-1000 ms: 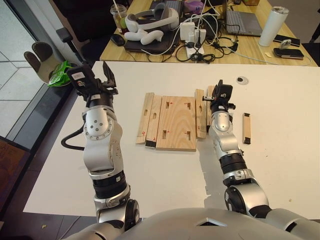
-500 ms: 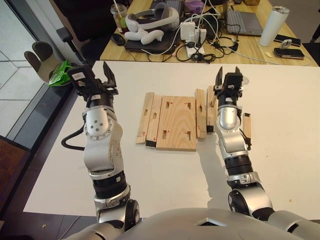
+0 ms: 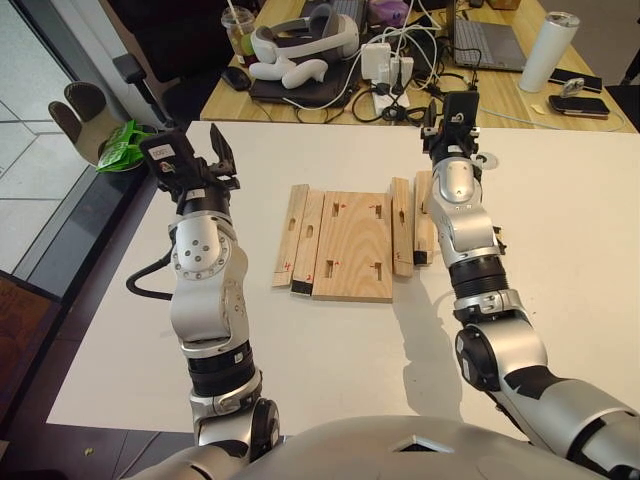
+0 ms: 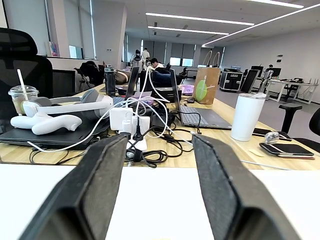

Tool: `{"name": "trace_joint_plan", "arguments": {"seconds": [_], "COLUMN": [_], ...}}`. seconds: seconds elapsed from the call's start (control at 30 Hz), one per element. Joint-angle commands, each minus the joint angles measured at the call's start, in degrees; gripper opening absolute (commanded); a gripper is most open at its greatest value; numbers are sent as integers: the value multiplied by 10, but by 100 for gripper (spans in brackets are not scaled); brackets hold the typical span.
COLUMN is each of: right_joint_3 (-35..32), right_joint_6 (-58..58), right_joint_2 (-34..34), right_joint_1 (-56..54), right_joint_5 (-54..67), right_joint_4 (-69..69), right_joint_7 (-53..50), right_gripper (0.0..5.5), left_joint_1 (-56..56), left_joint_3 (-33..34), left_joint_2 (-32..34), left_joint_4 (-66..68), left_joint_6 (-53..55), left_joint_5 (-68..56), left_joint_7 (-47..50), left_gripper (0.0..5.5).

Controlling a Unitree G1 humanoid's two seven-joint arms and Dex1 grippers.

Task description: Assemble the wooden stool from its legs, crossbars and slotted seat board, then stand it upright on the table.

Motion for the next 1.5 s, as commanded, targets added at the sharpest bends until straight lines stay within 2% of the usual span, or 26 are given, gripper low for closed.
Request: {"name": "trace_joint_plan", "arguments": {"seconds": [0.03,0.3,0.4,0.5,0.6,0.77,0.97,1.13,1.5], "right_joint_3": [0,-15,-10,-22,-25,-31,-33,-35,-50], "right_joint_6": [10,29,29,93,91,38,-11,8,85], "right_joint_2": [-2,-10,-9,-8,-10,-9,-1,5,11], "right_joint_1": [-35,-91,-61,-17,-4,-28,-71,-116,-3], "right_joint_5": [8,30,27,43,52,57,71,94,103], "right_joint_4": [9,-32,21,135,164,150,8,-88,29], "right_joint_7": [10,19,23,42,53,50,45,46,35], "right_gripper": [239,239,239,239,239,239,239,239,239], "left_joint_1": [1,23,22,21,21,20,20,22,23], "left_joint_3": [-3,-9,-9,-11,-14,-15,-14,-14,-14], "left_joint_2": [-5,-9,-10,-12,-13,-14,-13,-13,-13], "left_joint_4": [-3,-7,-6,-5,-5,-4,-6,-7,-8], "left_joint_6": [1,7,6,5,5,3,3,4,6], "left_joint_5": [5,6,6,6,6,6,6,7,7], "left_joint_7": [3,0,1,1,0,2,2,3,2], "left_gripper": [304,304,304,304,304,304,304,304,304]}}
